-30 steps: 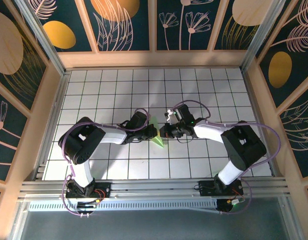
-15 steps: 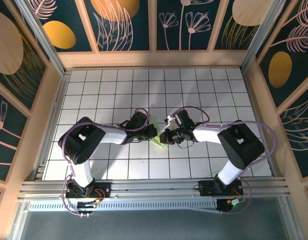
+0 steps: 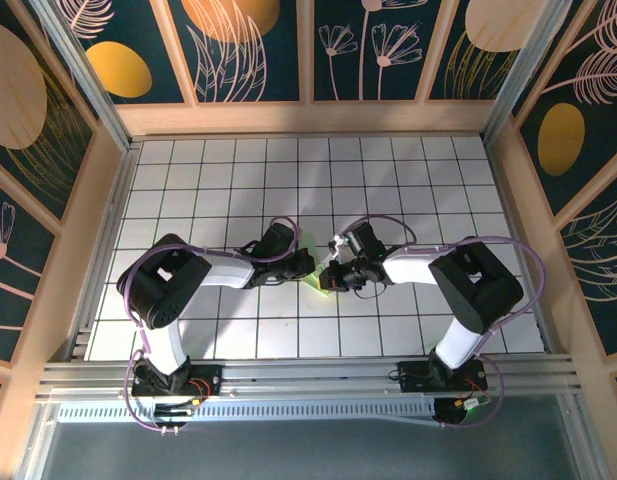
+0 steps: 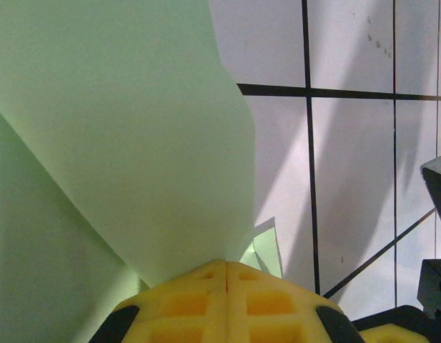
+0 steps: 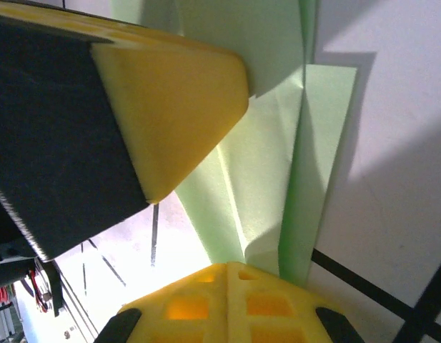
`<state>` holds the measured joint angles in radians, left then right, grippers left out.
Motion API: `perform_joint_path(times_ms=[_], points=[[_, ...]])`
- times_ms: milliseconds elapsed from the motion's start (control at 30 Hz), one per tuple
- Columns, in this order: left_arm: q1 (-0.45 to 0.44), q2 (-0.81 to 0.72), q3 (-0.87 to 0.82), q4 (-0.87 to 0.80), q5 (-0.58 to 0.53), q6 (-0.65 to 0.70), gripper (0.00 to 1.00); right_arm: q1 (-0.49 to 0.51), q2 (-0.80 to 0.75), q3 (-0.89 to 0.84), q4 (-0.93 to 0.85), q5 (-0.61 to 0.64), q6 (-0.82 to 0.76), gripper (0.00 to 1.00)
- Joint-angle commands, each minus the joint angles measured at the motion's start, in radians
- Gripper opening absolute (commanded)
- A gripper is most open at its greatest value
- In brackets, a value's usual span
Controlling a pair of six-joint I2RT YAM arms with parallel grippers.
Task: Fold a paper plane with a square sheet of paper (fold left side to right side)
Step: Fourth fold the wing at the center of the table.
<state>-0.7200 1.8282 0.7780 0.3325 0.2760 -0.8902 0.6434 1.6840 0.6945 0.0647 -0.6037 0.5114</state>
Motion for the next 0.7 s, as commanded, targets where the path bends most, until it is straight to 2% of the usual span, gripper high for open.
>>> perform_joint_path(times_ms=[0, 667], points=[[0.003, 0.022, -0.009, -0.081, -0.052, 0.027, 0.00, 0.009, 0.017, 0.006, -0.041, 0.028, -0.004, 0.00], [0.003, 0.024, -0.011, -0.064, -0.043, 0.024, 0.00, 0.016, -0.026, -0.045, -0.048, -0.001, 0.020, 0.00]])
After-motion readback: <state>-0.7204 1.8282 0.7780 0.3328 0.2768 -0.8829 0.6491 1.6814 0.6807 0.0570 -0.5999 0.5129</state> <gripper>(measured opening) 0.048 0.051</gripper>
